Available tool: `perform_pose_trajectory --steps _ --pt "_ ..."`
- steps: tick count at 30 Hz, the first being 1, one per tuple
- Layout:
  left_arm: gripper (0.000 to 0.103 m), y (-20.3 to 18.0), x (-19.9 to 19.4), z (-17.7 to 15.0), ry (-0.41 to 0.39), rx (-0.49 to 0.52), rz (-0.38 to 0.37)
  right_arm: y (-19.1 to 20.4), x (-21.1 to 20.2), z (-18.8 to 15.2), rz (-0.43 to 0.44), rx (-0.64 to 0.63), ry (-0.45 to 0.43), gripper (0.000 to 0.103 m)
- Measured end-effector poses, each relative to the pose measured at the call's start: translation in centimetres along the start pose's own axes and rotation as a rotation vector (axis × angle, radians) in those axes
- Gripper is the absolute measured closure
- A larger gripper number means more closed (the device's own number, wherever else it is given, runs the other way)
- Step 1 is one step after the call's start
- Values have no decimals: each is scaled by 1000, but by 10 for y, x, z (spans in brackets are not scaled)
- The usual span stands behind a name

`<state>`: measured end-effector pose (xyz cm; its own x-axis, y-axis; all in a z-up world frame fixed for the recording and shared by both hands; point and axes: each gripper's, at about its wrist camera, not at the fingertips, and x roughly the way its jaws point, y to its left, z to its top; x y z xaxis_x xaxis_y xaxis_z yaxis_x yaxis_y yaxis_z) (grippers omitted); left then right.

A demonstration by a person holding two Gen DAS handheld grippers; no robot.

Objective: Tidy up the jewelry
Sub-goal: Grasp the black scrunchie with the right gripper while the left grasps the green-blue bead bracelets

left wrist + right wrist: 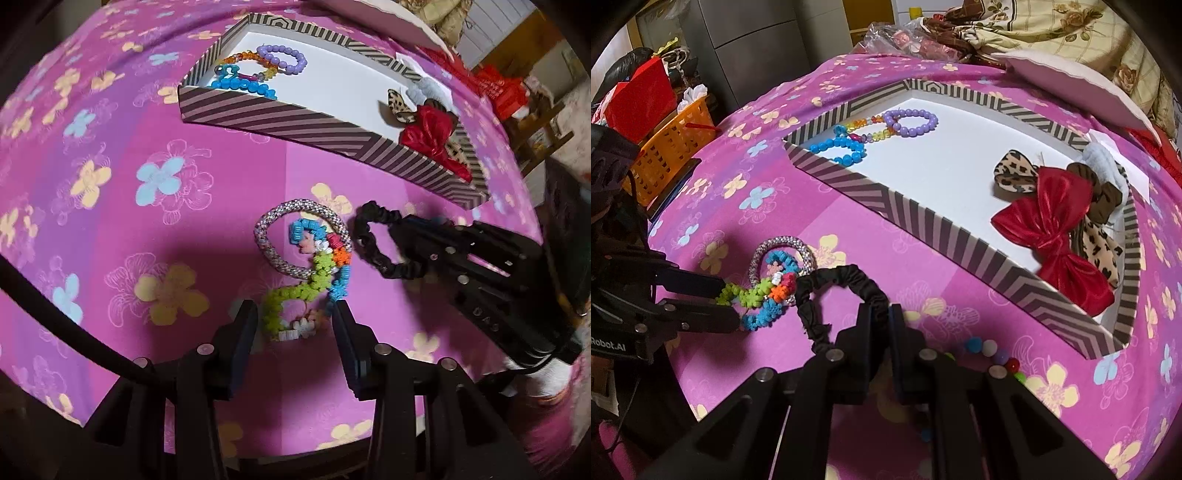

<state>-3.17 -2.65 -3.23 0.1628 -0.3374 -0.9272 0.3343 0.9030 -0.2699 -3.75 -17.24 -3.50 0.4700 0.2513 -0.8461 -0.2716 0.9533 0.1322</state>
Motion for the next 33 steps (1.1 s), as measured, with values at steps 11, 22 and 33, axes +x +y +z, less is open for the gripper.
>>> perform_pose_trajectory --steps 11,22,33 --pt "95 -6 -22 7 -70 52 59 12 -15 0 4 -27 -48 95" --pt "95 -16 -66 26 -170 57 9 23 -52 19 8 -67 -118 95" --pt "95 -24 -116 73 -292 34 15 5 -76 40 -13 -43 -172 95"
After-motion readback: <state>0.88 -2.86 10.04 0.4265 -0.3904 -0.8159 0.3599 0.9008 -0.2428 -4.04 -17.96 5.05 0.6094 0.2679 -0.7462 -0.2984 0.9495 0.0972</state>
